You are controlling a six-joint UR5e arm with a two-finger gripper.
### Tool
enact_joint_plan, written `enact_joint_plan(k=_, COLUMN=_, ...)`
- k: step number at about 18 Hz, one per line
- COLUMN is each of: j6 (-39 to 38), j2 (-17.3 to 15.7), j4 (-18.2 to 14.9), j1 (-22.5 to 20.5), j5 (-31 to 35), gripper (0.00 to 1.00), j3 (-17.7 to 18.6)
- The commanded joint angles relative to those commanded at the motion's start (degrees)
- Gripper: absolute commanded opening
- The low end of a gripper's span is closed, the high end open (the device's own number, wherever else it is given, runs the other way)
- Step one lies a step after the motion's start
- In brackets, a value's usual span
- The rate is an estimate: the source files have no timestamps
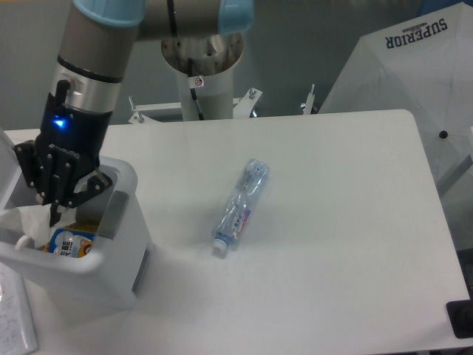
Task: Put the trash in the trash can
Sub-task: 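Move the open gripper back over the clear water bottle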
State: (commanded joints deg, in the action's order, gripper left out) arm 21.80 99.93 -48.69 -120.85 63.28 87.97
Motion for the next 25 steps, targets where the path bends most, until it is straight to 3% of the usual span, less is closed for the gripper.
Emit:
enact_joint_plan(k=1, j6=0.2, j2=0.0, j4=0.0, j1=0.0, j5=-0.1, gripper=0.9, j3=0.1)
enact_joint_plan(k=2, j6=0.3, j2=-0.2, j4=-0.1, j1=0.0, j5=-0.1, gripper=0.99, j3=0.0)
enact_joint_plan(k=7, j6=0.4, j2=0.2, j4=0.2, j1=-1.2, j5=-0.1, gripper=1.0, j3=-2.3)
enact_joint_plan(k=11, j6=0.3, j2=1.1, j4=0.2, j1=-6.7, j5=-0.5, gripper=1.0, j3=-6.8)
enact_joint_plan(k=17, j6=0.4, j2=6.5, j4=0.1, j1=-15.0, j5=-3.9, gripper=1.0, j3=-10.5)
enact_joint_plan(k=25, j6=2.0, j2=14.1, j4=-0.4, j1=-19.7, j5=-3.6, gripper=1.0, j3=-11.4)
